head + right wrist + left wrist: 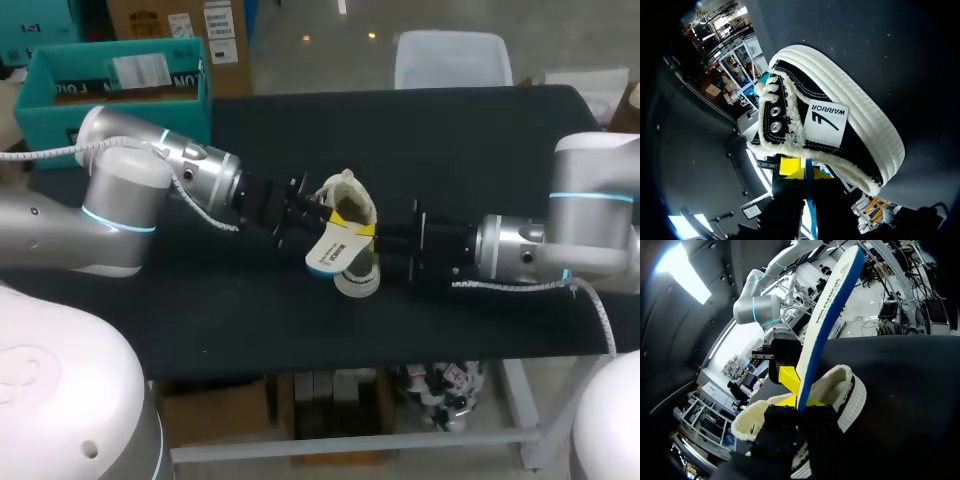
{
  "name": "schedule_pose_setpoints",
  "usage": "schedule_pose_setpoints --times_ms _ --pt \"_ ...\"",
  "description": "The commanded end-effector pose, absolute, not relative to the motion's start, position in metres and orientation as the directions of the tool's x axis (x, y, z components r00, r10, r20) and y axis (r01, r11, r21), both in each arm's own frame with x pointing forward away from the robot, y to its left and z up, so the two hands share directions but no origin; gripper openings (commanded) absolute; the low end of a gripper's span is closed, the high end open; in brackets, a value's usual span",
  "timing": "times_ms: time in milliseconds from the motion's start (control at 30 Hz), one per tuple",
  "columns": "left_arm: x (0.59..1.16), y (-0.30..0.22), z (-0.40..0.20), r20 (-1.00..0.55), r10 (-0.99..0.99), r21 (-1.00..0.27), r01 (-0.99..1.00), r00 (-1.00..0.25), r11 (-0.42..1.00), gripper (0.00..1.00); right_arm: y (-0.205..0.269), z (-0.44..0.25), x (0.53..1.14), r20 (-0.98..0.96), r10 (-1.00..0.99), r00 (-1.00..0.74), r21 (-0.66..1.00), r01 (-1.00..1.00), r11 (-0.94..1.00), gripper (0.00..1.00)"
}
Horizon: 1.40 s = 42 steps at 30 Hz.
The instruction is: Open the shoe tongue, take the insole out of the shoe, put the insole back into the shoe, and pack the shoe into the shoebox
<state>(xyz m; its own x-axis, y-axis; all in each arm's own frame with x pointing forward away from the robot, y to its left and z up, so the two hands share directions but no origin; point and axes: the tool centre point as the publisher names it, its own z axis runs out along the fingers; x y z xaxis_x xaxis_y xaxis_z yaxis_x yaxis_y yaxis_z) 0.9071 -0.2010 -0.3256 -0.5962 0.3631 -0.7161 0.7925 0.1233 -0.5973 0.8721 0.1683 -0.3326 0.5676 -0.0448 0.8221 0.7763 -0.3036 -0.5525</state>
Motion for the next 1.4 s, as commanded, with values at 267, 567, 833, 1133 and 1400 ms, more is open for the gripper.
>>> schedule_pose_setpoints --times_ms 267,567,833,1133,1400 --pt "0.920 -0.207 -0.343 -0.689 0.373 -0.622 0.771 -0.621 0.133 0.00 0.169 -0.348 0.885 0.810 -0.048 0.584 -0.572 0.769 -0.287 0.00" --pt "0.918 -0.207 -0.341 -0.690 0.376 -0.620 0.773 -0.618 0.132 0.00 0.168 -0.336 0.876 0.824 -0.043 0.566 -0.551 0.781 -0.294 0.54" --pt "0.915 -0.207 -0.339 -0.693 0.375 -0.617 0.776 -0.615 0.133 0.00 0.164 -0.323 0.862 0.838 -0.027 0.545 -0.525 0.792 -0.311 0.48" --pt "0.913 -0.208 -0.338 -0.694 0.376 -0.614 0.778 -0.614 0.135 0.00 0.162 -0.325 0.860 0.838 -0.027 0.544 -0.524 0.792 -0.313 0.00" --pt "0.905 -0.204 -0.332 -0.698 0.383 -0.616 0.780 -0.605 0.110 0.20 0.162 -0.330 0.861 0.841 -0.045 0.539 -0.524 0.793 -0.310 0.00"
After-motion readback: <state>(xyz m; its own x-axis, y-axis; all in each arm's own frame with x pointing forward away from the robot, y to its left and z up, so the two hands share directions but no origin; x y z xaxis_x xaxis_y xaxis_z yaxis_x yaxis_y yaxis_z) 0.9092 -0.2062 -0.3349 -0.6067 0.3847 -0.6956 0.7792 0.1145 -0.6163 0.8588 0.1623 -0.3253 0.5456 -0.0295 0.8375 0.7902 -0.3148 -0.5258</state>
